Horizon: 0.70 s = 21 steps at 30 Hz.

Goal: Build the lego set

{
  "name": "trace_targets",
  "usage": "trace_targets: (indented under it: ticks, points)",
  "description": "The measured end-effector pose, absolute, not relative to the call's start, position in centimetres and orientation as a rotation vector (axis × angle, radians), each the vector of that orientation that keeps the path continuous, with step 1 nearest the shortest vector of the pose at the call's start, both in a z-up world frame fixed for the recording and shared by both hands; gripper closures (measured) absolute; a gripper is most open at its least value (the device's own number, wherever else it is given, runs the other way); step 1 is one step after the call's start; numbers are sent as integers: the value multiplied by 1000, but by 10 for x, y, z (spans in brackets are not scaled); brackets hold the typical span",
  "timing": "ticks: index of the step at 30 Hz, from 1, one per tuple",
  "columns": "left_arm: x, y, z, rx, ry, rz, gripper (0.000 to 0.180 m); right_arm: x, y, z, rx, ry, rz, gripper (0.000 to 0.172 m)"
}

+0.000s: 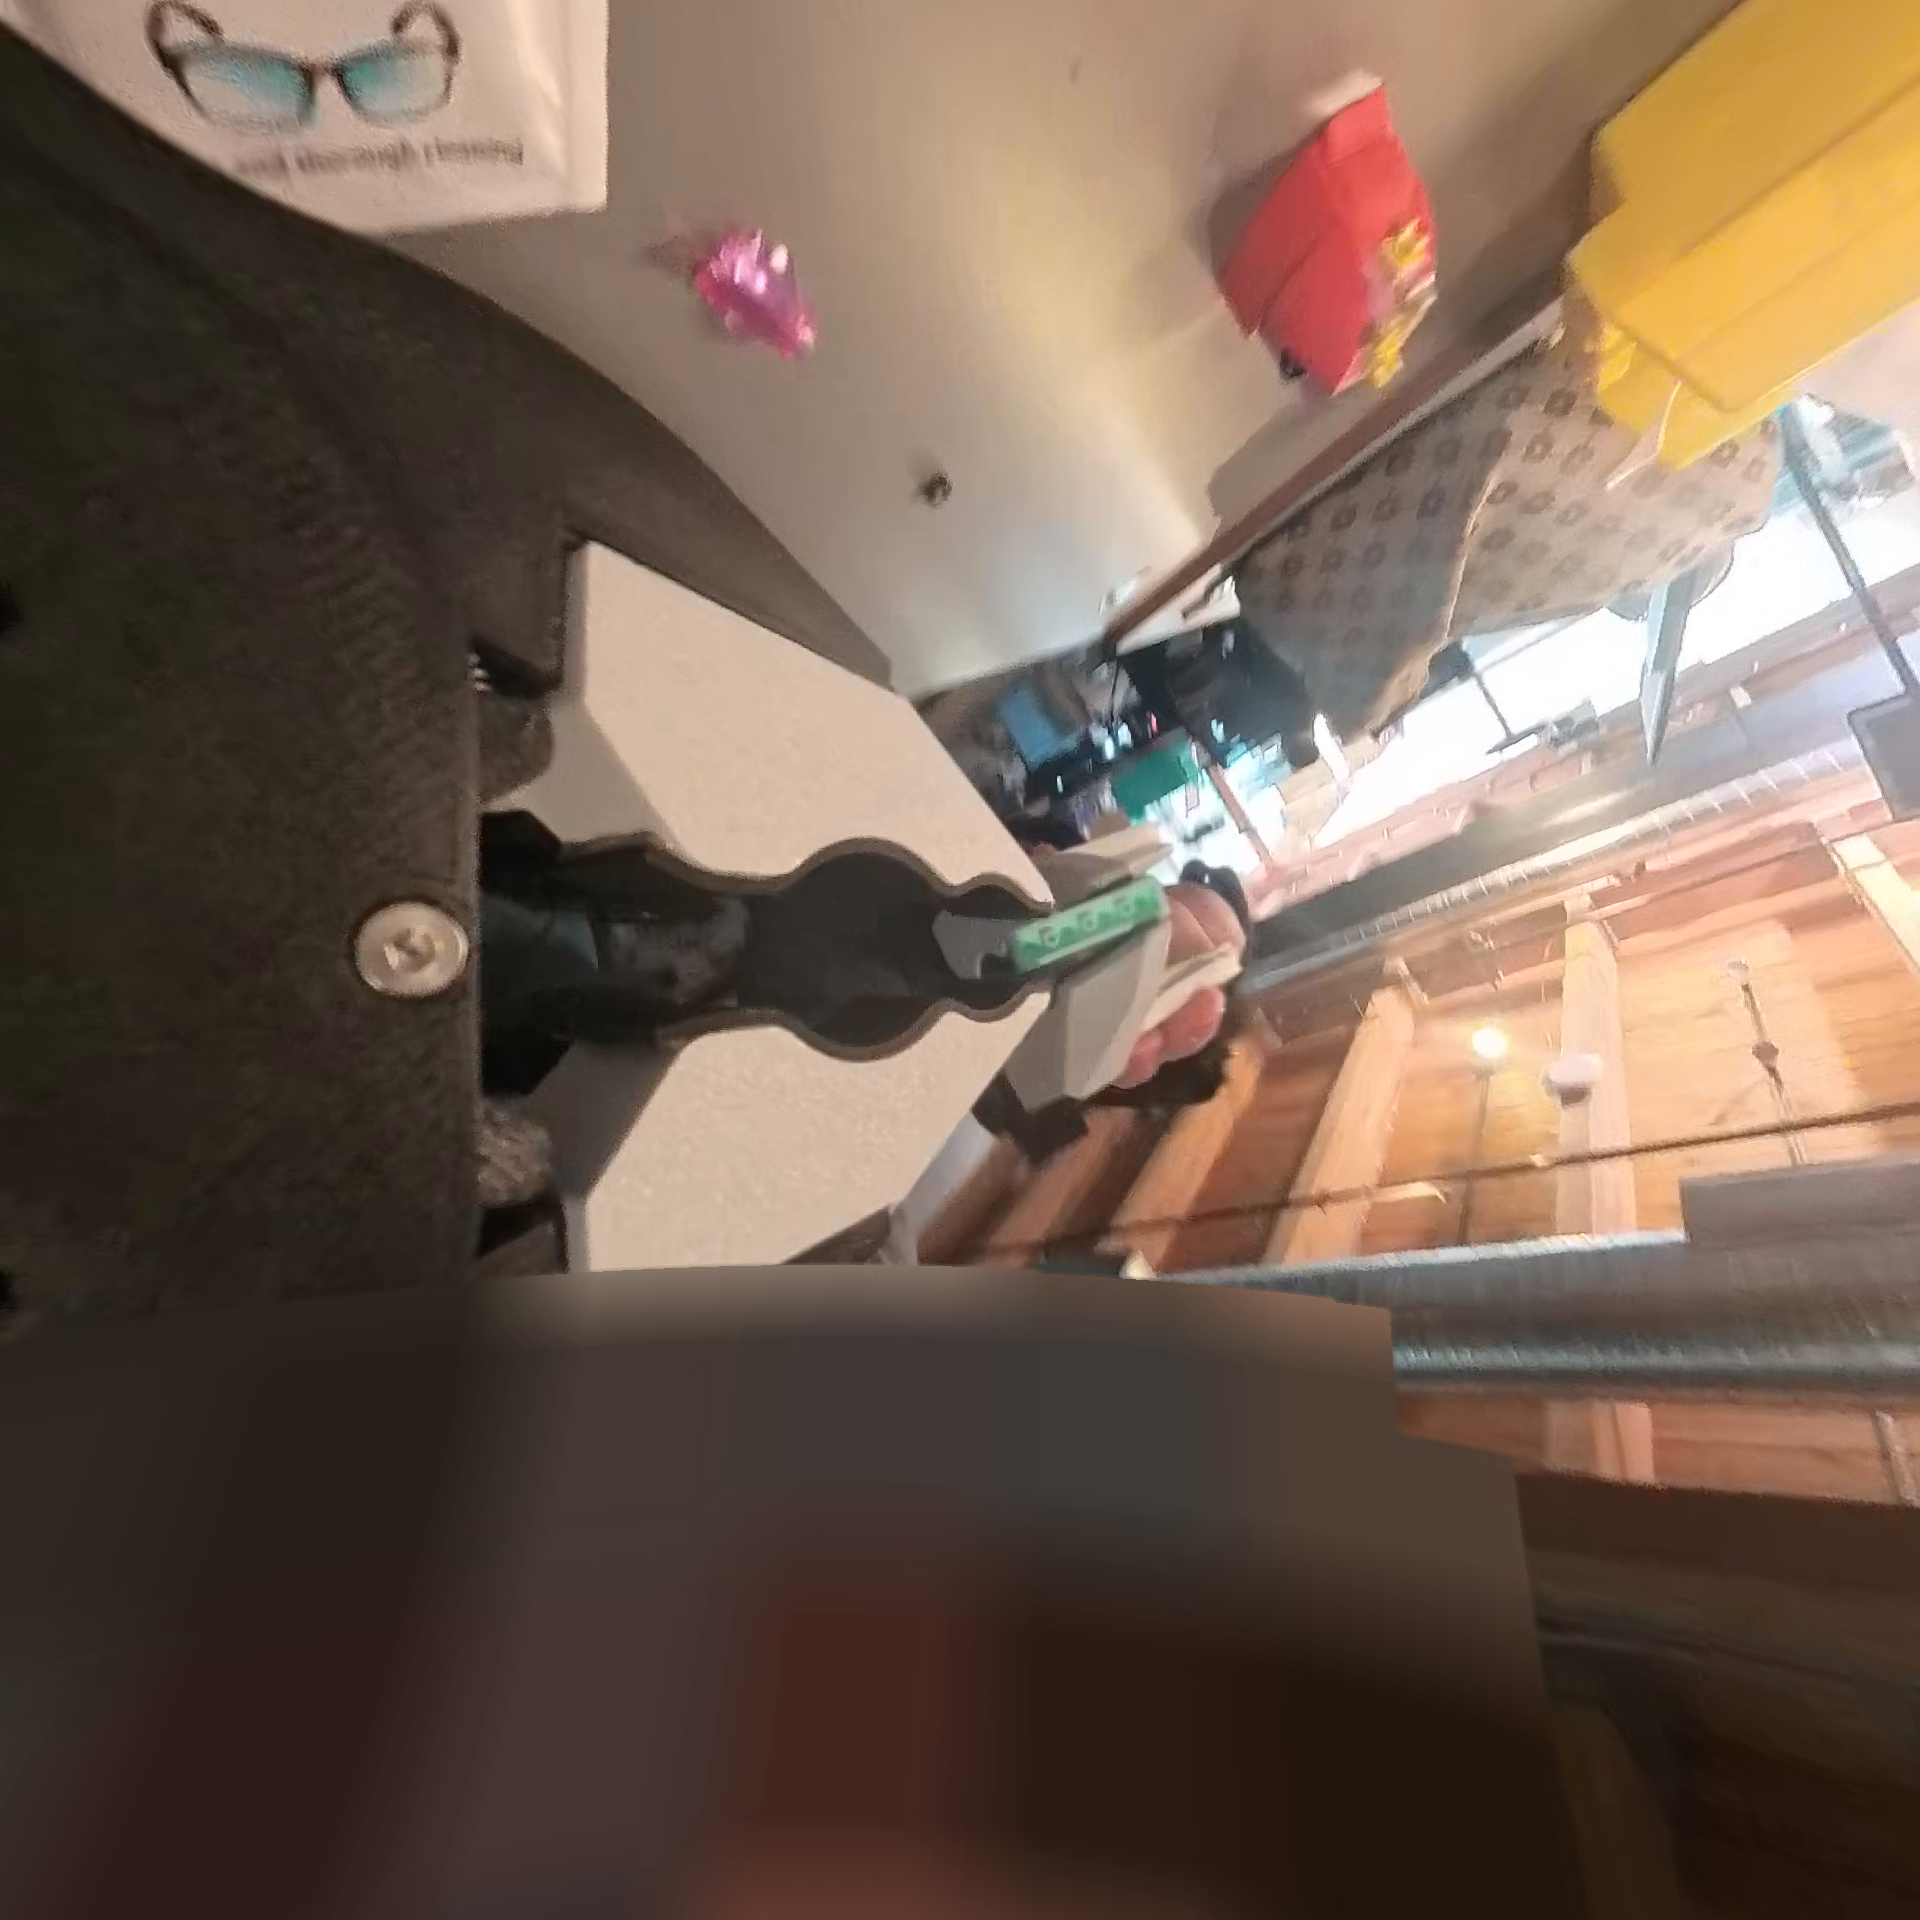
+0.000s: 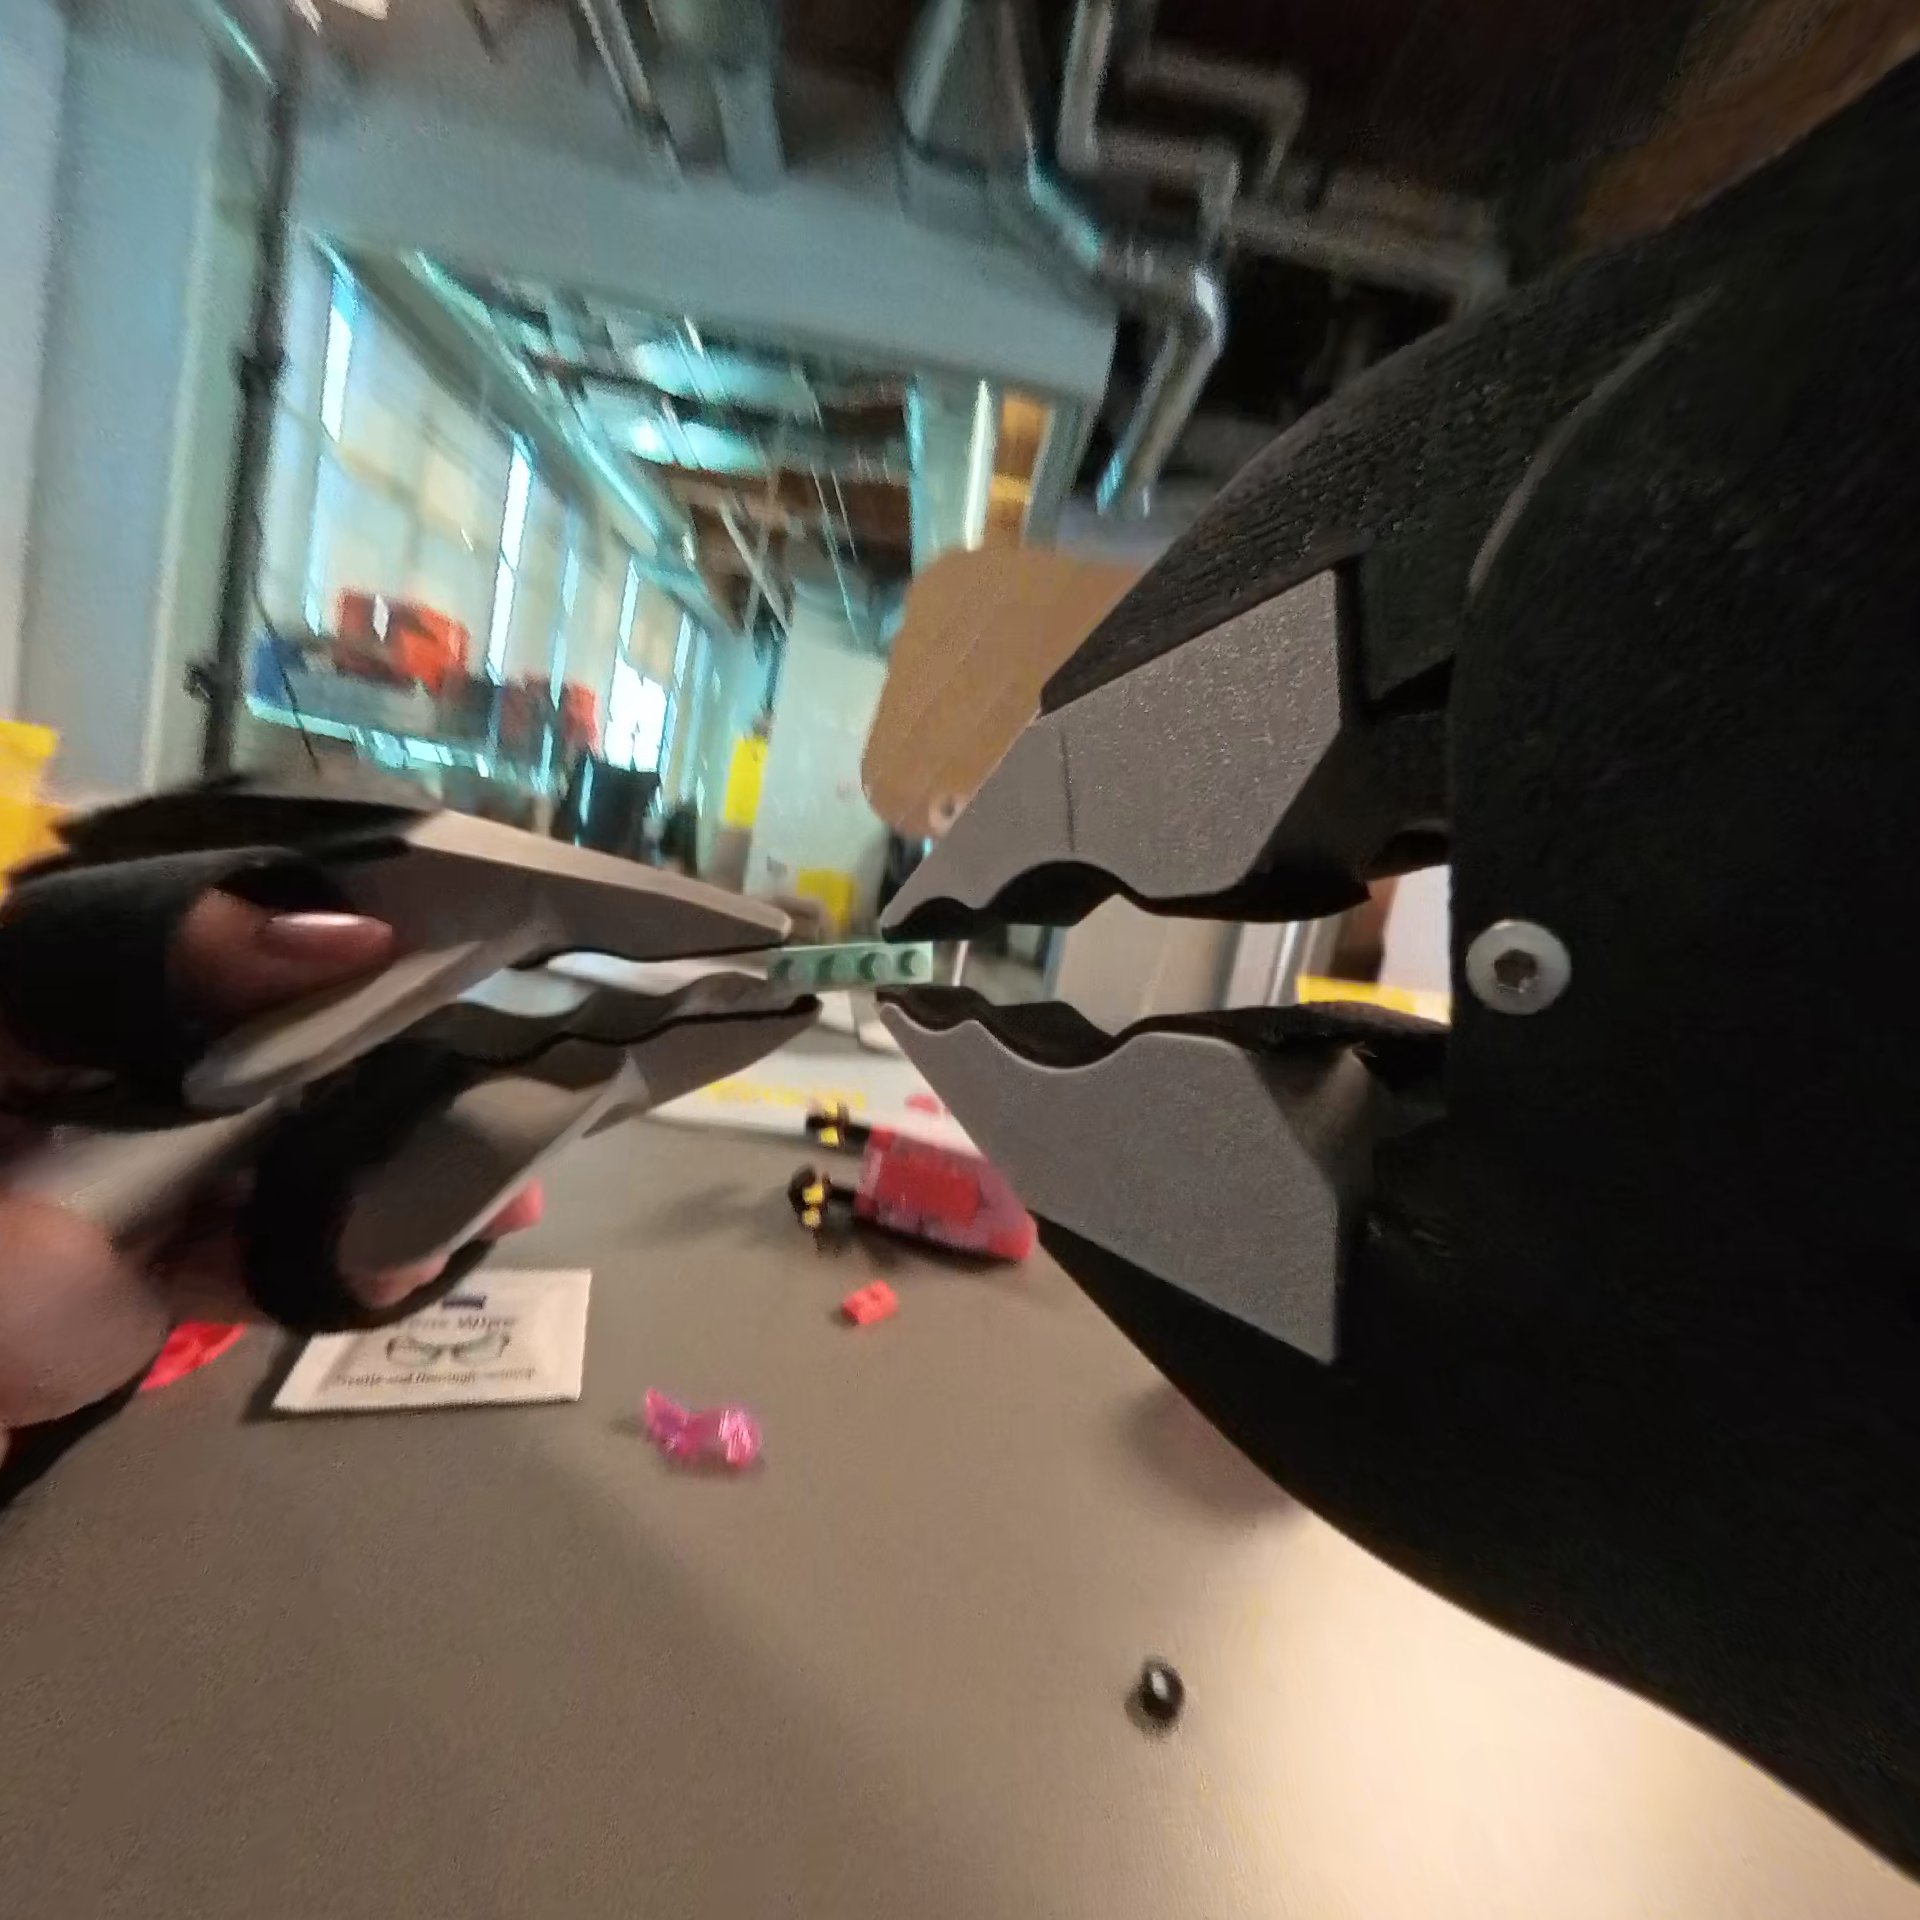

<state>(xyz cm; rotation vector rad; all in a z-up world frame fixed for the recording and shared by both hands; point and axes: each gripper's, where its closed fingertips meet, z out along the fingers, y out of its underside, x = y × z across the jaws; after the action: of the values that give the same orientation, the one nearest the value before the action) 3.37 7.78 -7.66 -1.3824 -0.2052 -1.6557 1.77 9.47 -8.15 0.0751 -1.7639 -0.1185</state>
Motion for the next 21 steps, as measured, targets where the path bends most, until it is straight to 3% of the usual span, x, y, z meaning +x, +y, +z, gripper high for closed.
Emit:
trace_targets:
  ticks: [1,3,7,9,19,21]
  points:
    - [36,78,-80,-1434,-151,-1565,168,18,99,-87,11,-1828,-86,165]
    - [39,82,-99,-1636,13,-1223,148,23,109,-104,-155,-2006,-14,165]
    - [28,87,-137,-1844,522,-221,146,42,109,-136,-476,-2330,224,166]
    - [36,86,-141,-1782,692,20,145,52,107,-148,-600,-2457,306,166]
    - [71,79,-152,-1737,888,32,155,68,90,-162,-723,-2613,470,166]
    - [73,79,-155,-1741,906,40,165,68,89,-163,-727,-2618,472,166]
